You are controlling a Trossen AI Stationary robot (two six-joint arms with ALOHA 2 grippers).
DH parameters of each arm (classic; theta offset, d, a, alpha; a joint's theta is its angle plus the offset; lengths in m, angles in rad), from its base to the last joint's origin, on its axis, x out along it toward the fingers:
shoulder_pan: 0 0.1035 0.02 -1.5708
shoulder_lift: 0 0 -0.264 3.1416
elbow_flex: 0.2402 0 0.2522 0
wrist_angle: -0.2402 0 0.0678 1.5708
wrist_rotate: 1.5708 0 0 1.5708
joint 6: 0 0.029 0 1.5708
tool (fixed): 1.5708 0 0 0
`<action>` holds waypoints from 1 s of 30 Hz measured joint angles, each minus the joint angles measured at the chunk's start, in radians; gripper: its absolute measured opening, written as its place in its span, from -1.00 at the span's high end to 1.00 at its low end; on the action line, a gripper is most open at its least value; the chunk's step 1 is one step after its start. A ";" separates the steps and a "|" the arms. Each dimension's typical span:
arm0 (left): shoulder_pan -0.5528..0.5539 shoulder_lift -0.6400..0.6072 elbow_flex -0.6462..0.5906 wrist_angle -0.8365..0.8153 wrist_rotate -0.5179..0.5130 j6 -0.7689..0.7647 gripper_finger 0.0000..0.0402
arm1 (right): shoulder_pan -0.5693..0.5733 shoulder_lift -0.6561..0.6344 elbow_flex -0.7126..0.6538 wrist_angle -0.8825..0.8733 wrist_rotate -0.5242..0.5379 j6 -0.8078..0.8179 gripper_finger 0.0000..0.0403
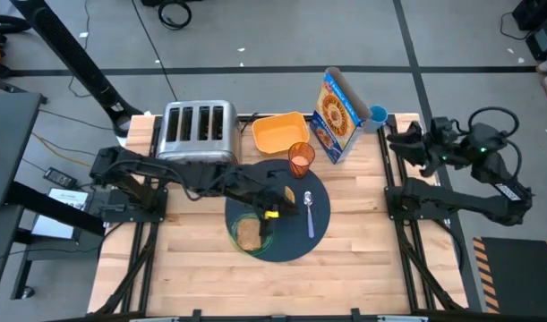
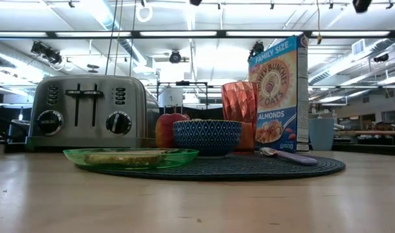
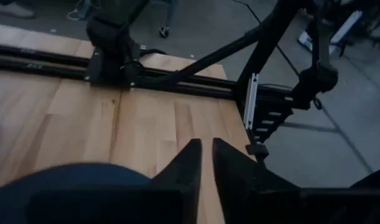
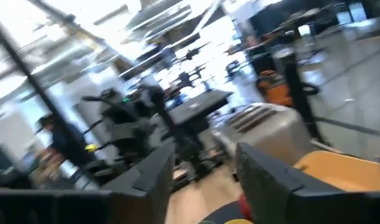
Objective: Arrange a breakfast setting
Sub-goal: Return to Home Position
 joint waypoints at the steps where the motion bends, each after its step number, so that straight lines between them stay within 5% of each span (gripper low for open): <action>1: 0.007 -0.018 -0.019 0.007 0.000 -0.015 0.81 | 0.000 -0.014 -0.012 -0.005 0.031 0.010 0.14; 4: 0.020 -0.072 -0.059 0.019 -0.001 -0.022 0.93 | -0.001 -0.031 -0.038 0.013 0.063 0.009 0.32; 10: 0.022 -0.215 -0.143 0.058 -0.029 0.015 0.96 | 0.000 -0.010 -0.085 0.186 -0.107 0.044 0.59; 14: 0.022 -0.325 -0.288 0.179 -0.026 0.018 0.95 | 0.001 -0.025 -0.119 0.244 -0.131 0.034 0.81; 19: 0.027 -0.495 -0.562 0.459 -0.027 -0.053 0.97 | 0.013 -0.108 -0.265 0.635 -0.128 0.049 0.96; 23: 0.028 -0.653 -0.702 0.469 -0.081 -0.075 0.95 | 0.036 -0.119 -0.443 0.917 -0.130 0.164 0.95; 30: 0.033 -0.885 -0.759 0.216 -0.082 0.033 0.90 | 0.136 -0.080 -0.599 0.965 0.107 0.153 0.93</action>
